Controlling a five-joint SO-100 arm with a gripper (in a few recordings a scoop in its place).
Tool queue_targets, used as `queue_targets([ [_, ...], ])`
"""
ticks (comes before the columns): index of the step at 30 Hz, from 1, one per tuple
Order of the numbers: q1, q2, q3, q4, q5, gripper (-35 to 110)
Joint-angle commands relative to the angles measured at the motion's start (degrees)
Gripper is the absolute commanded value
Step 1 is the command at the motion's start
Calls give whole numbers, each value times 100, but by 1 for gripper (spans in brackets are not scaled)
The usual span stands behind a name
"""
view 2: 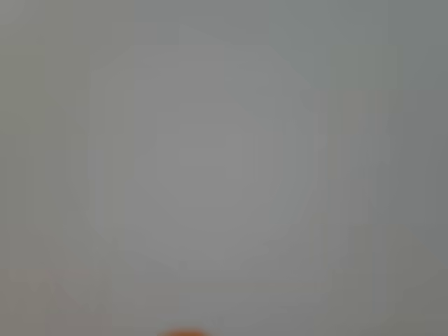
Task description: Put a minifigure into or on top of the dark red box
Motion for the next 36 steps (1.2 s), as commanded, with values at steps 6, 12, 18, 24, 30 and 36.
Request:
queue_targets([
  [6, 378, -70, -738, 396, 4148, 8],
  [12, -79, -993, -606, -967, 6847, 16],
  [18, 141, -4790, -2856, -1204, 7726, 20],
  [24, 229, -6557, -3841, -1389, 8306, 22],
  [30, 413, -7594, -4236, -1784, 8402, 23],
  [36, 519, -8411, -4491, -2188, 8552, 24],
])
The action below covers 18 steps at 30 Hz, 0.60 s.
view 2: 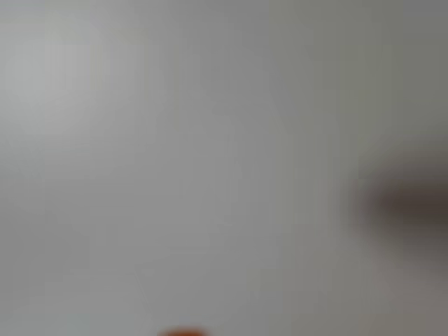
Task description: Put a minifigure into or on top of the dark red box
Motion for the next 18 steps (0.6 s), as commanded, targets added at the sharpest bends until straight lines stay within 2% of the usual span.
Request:
queue_targets([
  [1, 9, -246, -387, -88, 149, 24],
  [18, -44, -2188, -2101, -176, 360, 23],
])
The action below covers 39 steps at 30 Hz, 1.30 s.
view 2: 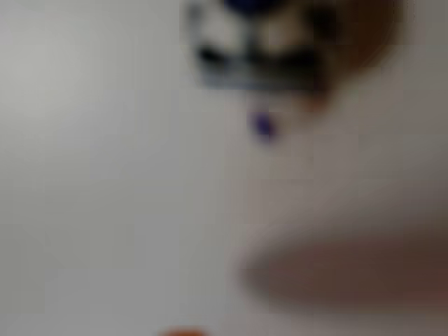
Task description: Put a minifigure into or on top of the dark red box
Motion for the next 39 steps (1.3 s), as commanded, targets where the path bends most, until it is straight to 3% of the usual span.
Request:
queue_targets([
  [1, -62, -97, -439, 44, 70, 23],
  [31, 343, -1046, -1266, -141, -756, 21],
  [39, 378, -1011, -1090, -448, -914, 8],
])
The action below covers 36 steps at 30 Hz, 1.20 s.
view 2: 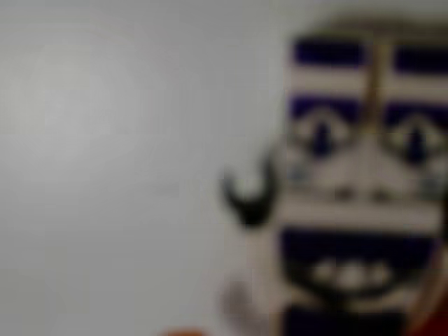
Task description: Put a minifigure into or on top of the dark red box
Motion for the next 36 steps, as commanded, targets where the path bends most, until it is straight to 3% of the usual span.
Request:
queue_targets([
  [1, -88, 132, 79, -70, -18, 8],
  [11, -88, 132, 114, -185, -229, 1],
  [14, 26, 255, -105, 404, -703, 1],
  [17, 360, 501, -1002, 2197, -1635, 1],
  [21, 1318, 1204, -1767, 3630, -3832, 1],
  [26, 3059, 3278, -1266, 4025, -6346, 1],
  [31, 5695, 5186, -483, 4157, -8376, 0],
  [36, 7743, 4605, -791, 3990, -10028, 0],
])
